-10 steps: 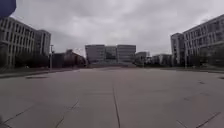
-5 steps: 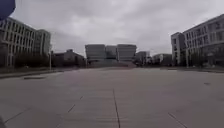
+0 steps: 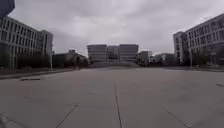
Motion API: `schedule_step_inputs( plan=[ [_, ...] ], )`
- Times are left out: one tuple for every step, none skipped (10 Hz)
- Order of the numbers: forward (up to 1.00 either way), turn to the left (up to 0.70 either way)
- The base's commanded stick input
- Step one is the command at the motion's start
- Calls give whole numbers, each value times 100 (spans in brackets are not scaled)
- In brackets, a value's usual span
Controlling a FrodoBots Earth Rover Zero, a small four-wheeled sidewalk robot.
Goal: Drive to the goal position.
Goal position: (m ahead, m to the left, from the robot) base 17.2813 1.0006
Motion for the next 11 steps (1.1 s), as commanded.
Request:
schedule_step_inputs(
  plan=[
    [70, 11],
    [70, 29],
    [70, 22],
    [70, 12],
    [70, 5],
    [70, 2],
    [70, 1],
    [70, 2],
    [70, 0],
    [70, 1],
    [70, 2]
  ],
)
